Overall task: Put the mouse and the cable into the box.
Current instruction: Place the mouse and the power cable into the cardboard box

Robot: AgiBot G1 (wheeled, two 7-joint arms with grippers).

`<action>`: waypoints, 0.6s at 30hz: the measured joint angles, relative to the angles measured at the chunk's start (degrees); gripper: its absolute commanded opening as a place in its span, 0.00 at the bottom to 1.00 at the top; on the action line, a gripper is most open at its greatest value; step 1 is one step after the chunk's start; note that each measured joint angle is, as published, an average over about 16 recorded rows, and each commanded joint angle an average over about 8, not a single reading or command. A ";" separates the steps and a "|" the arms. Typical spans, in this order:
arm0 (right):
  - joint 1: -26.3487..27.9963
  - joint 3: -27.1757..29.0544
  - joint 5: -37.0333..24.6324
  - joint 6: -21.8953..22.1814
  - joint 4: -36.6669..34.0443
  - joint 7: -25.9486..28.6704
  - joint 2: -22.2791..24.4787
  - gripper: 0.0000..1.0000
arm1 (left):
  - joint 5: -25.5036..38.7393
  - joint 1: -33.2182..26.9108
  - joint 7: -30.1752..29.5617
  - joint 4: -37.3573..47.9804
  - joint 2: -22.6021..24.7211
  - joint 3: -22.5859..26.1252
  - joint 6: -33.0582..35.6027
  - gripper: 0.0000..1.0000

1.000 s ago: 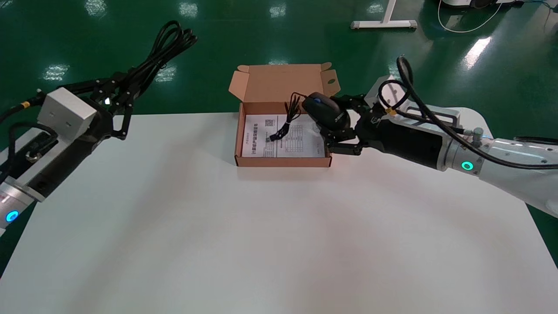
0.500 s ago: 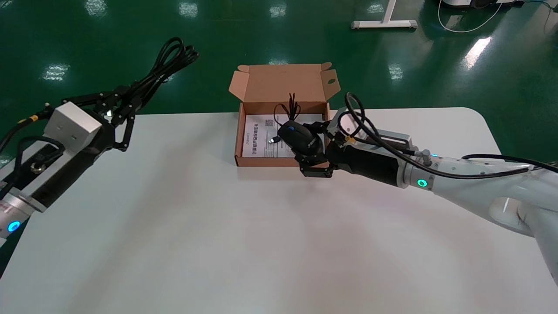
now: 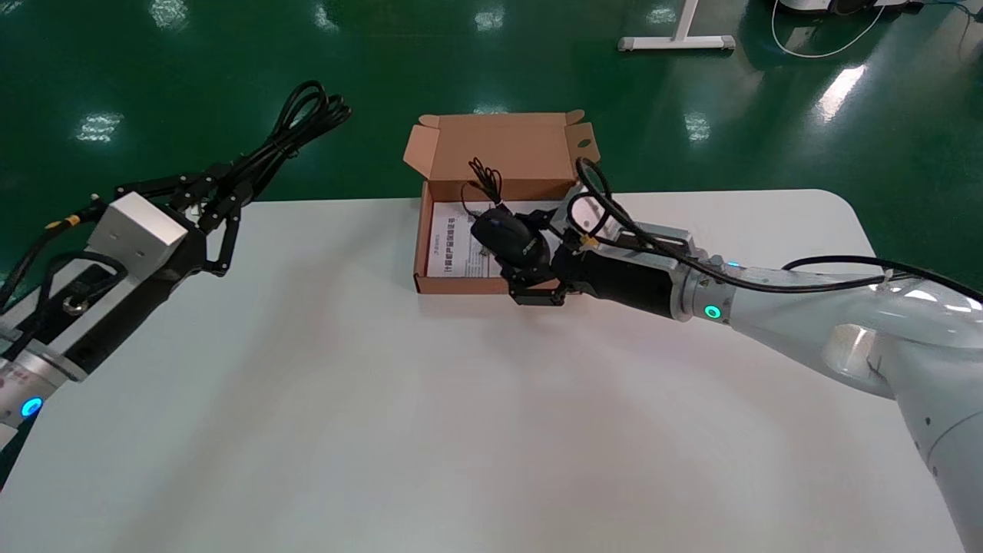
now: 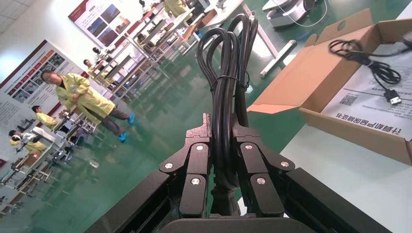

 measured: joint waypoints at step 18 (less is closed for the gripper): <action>8.44 2.30 2.51 -1.62 -11.69 -9.28 2.06 0.00 | 0.58 -0.14 -0.24 0.03 1.17 1.15 -0.58 0.00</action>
